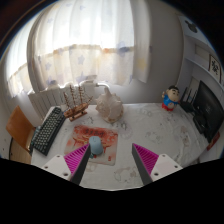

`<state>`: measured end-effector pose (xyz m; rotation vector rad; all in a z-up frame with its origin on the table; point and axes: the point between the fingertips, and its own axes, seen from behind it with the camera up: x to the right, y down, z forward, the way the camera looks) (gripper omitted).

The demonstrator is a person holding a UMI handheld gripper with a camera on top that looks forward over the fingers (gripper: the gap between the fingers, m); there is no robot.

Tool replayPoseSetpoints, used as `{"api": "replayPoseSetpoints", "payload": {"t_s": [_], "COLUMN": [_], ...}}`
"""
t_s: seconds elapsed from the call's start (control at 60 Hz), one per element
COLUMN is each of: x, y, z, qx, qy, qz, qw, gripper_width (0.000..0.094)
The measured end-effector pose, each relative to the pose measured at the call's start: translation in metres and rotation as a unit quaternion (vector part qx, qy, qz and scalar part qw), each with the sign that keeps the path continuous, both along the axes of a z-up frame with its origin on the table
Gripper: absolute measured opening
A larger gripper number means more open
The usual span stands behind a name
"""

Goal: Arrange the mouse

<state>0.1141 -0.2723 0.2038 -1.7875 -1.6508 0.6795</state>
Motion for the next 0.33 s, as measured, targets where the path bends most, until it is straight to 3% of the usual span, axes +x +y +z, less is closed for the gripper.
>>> {"api": "replayPoseSetpoints", "payload": {"t_s": [0.333], "x": [0.021], "y": [0.045], "z": [0.012], "qx": [0.008], "qy": [0.012], "qz": [-0.035], "qw": [0.999], "gripper_width": [0.0851]}}
